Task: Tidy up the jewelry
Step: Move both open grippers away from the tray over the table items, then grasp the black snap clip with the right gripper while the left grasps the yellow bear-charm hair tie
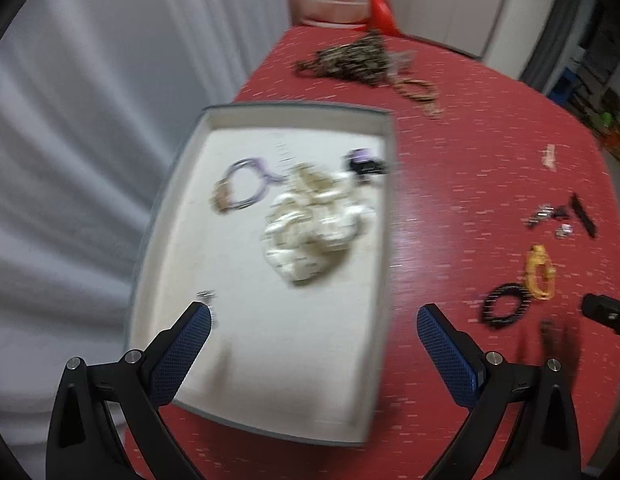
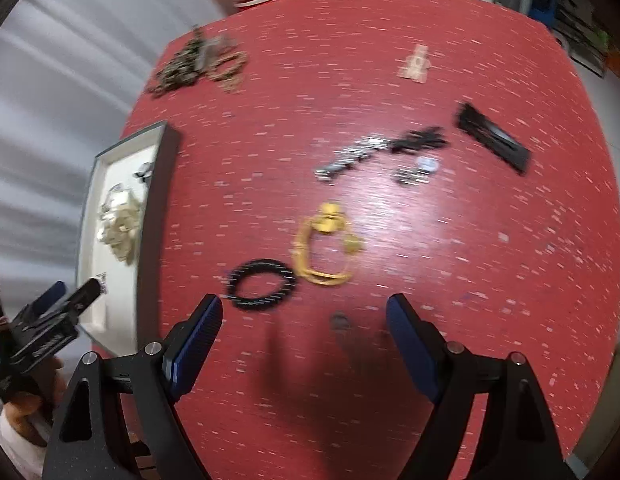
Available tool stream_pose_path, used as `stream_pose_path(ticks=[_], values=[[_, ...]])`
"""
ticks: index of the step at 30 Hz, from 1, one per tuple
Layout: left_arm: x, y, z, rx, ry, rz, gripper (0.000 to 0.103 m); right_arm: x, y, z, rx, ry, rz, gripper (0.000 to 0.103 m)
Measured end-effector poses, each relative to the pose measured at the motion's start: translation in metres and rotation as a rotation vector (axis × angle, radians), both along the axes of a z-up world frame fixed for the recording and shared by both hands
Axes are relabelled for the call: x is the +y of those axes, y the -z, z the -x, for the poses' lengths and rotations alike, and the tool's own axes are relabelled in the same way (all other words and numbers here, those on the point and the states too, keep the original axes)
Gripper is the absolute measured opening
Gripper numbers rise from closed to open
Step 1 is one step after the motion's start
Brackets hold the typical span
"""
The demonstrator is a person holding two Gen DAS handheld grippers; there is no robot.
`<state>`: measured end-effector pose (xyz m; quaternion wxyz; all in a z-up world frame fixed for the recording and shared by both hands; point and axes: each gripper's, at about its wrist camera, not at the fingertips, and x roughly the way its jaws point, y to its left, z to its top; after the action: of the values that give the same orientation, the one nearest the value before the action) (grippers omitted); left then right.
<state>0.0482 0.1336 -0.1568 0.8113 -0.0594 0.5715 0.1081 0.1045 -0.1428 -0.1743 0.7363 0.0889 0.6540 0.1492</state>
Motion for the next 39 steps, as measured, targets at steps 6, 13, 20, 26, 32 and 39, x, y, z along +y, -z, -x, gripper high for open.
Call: stream_pose_path(ticks=[6,13,20,26,32,39], values=[[-0.053,-0.011,-0.017,-0.015,0.097,0.057,0.103,-0.039,0.006,0.001,0.01,0.047,0.046,0.086],[-0.105,0.0,-0.036,0.002,0.172,0.088,0.103,-0.075,0.008,-0.01,-0.008,0.086,0.092,0.086],[-0.135,0.021,-0.058,0.032,0.214,0.098,0.103,-0.101,0.013,-0.033,-0.057,0.071,0.167,0.086],[-0.154,0.038,-0.073,0.055,0.217,0.092,0.098,-0.11,0.018,-0.064,-0.115,-0.002,0.236,0.086],[-0.169,0.05,-0.084,0.066,0.213,0.094,0.098,-0.104,0.031,-0.092,-0.155,-0.103,0.28,0.086],[-0.183,0.066,-0.09,0.086,0.209,0.094,0.098,-0.095,0.051,-0.112,-0.175,-0.208,0.303,0.086]])
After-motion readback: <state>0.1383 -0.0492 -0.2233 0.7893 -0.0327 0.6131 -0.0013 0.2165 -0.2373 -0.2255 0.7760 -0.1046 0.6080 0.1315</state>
